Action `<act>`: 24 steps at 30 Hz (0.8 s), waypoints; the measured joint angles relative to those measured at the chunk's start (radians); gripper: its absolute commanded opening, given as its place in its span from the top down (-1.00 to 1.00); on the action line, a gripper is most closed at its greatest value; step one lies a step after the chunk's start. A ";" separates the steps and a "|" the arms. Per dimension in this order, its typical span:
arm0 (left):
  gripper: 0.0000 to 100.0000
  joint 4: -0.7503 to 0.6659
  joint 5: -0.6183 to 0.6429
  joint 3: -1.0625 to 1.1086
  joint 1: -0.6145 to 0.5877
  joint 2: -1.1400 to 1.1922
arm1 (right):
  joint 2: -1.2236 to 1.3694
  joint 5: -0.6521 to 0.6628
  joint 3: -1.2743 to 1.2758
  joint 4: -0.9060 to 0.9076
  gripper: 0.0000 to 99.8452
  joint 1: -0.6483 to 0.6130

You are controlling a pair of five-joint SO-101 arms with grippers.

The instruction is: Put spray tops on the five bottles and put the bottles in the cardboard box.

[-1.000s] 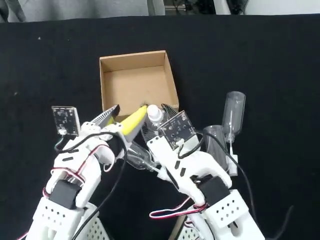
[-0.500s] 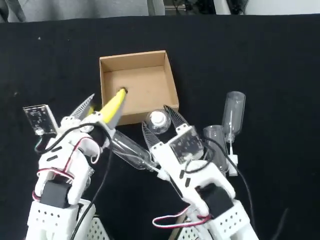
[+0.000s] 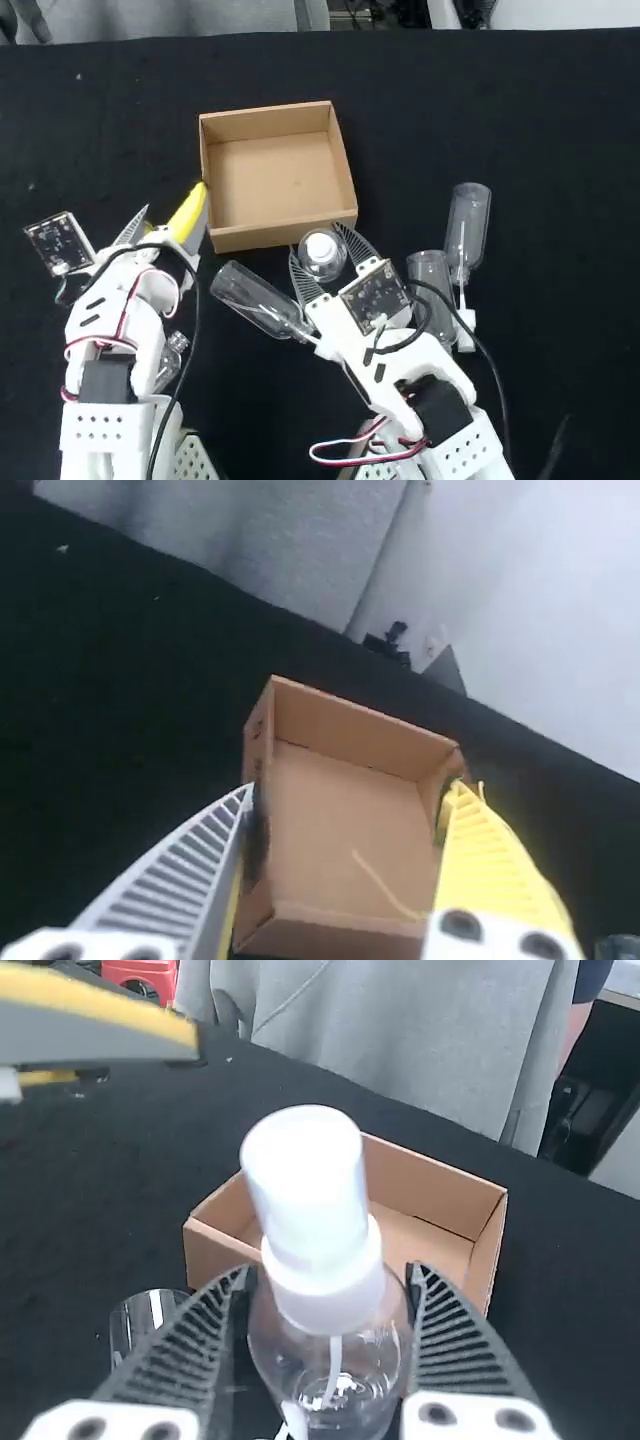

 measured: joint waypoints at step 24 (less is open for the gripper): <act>0.45 0.000 0.000 0.201 -0.158 -0.003 | 0.000 0.000 -0.041 0.012 0.93 0.000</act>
